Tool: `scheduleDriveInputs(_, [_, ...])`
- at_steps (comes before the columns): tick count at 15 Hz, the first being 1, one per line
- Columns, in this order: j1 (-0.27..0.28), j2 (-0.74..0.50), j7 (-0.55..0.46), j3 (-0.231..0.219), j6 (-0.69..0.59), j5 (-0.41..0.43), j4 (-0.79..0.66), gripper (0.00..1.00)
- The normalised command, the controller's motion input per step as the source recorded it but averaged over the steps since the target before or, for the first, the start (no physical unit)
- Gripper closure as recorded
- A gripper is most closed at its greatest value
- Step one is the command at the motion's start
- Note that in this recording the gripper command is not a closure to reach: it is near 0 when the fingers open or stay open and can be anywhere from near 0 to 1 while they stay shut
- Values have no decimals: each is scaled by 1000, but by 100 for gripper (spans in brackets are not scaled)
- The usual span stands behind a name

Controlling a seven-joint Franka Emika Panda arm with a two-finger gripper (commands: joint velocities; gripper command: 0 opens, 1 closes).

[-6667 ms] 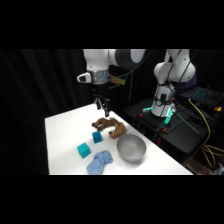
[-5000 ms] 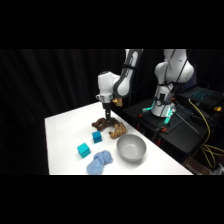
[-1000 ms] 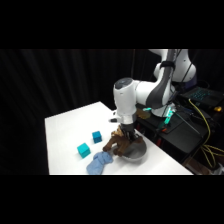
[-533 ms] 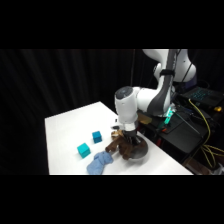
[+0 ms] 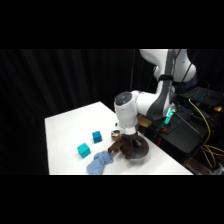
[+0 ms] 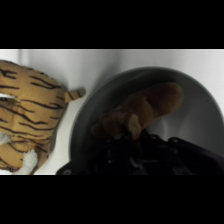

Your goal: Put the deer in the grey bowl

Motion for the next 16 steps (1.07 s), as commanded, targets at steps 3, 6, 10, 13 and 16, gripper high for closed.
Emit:
scheduleDriveInputs(3, [50, -201, -72, 6, -271, 10, -47, 0])
scheduleDriveInputs(6, [26, -231, -77, 5, -311, 28, 0, 0])
scheduleDriveInputs(10, [10, -402, -81, -1, -400, 31, -14, 0])
scheduleDriveInputs(13, [-29, -602, -100, -22, -478, 43, -46, 0])
scheduleDriveInputs(16, [-55, -662, -94, -58, -458, 12, -41, 0])
